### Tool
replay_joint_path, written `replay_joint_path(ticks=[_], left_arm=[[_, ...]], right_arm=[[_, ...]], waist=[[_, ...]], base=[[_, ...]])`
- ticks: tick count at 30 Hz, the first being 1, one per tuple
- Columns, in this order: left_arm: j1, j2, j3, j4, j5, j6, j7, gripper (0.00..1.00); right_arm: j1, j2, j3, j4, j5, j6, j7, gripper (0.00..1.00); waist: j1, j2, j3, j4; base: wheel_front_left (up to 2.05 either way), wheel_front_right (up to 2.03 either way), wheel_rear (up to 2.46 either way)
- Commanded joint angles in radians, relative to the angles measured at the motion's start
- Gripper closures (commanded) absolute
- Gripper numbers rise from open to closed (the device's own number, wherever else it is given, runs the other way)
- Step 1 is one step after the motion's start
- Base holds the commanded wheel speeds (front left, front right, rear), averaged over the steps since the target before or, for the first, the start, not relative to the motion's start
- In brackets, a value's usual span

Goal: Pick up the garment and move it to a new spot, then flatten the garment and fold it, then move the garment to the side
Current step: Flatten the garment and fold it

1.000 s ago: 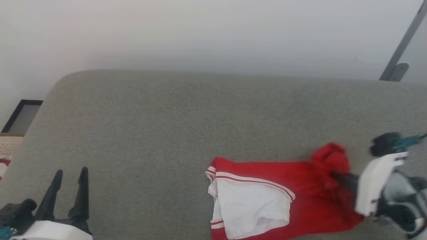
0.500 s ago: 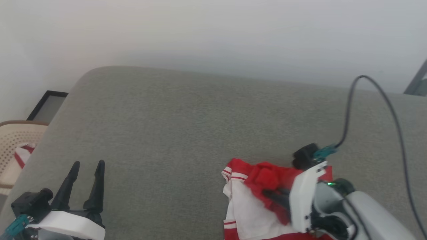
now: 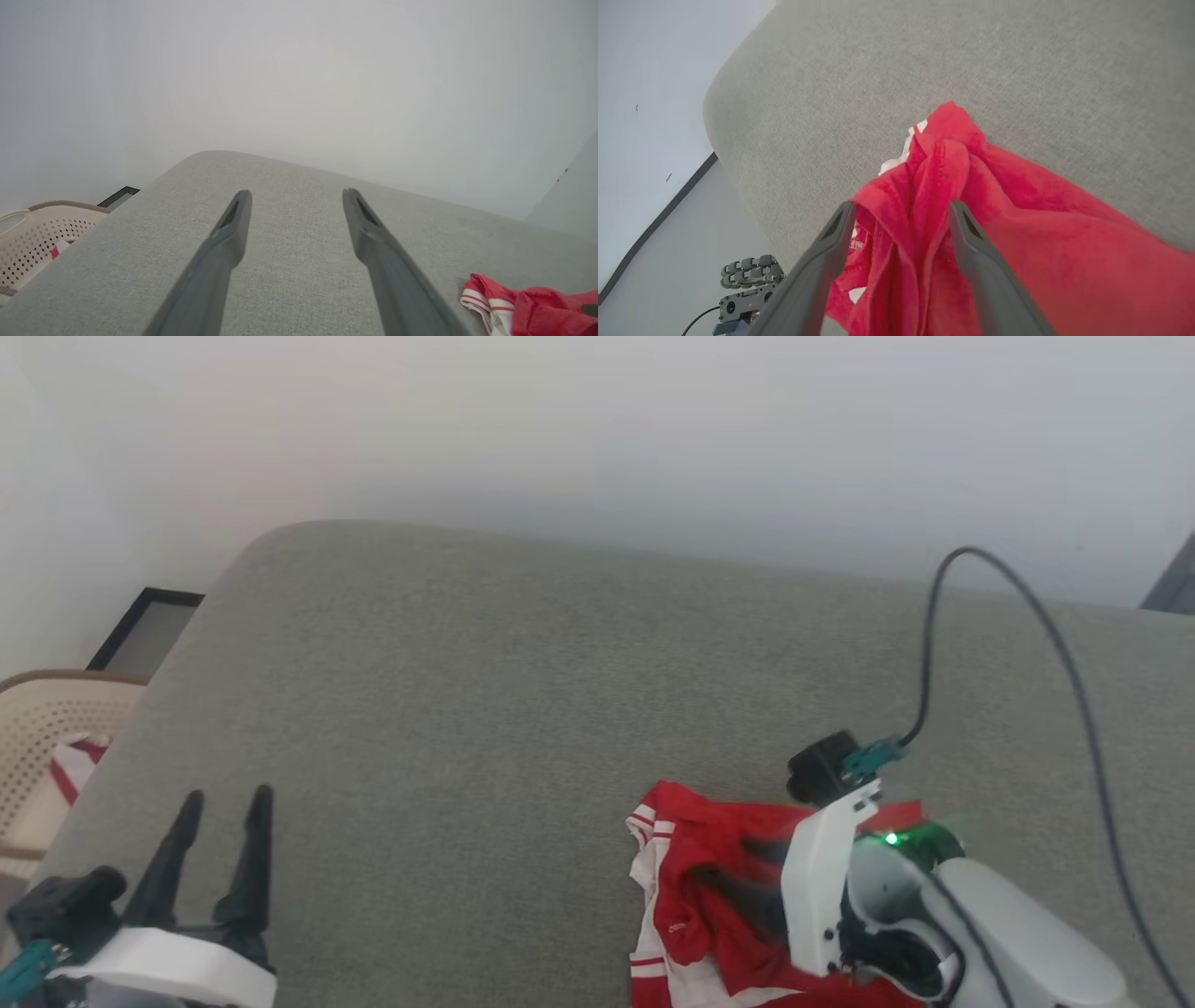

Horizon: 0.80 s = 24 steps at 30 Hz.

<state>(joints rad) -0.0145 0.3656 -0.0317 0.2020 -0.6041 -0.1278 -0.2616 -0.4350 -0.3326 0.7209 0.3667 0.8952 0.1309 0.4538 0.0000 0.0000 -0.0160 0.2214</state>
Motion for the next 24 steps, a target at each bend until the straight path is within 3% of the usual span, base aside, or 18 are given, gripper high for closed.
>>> replay_joint_path(ticks=[1, 11, 24], left_arm=[[0.012, 0.004, 0.014, 0.001, 0.007, -0.002, -0.004, 0.00], [0.042, 0.005, 0.050, -0.006, 0.022, -0.002, -0.004, 0.00], [0.069, 0.001, 0.087, -0.021, 0.033, -0.002, -0.004, 0.00]], right_arm=[[-0.011, -0.008, -0.001, -0.011, 0.017, -0.001, -0.020, 0.00], [-0.013, -0.100, -0.071, -0.071, -0.030, -0.001, -0.154, 0.00], [0.109, -0.175, -0.295, -0.051, -0.204, -0.001, -0.441, 0.00]], waist=[[0.0000, 0.0000, -0.004, -0.015], [0.0000, 0.0000, -0.023, -0.088], [0.0000, 0.0000, -0.030, -0.193]], base=[[0.00, 0.00, 0.00], [0.00, 0.00, 0.00], [0.00, 0.00, 0.00]])
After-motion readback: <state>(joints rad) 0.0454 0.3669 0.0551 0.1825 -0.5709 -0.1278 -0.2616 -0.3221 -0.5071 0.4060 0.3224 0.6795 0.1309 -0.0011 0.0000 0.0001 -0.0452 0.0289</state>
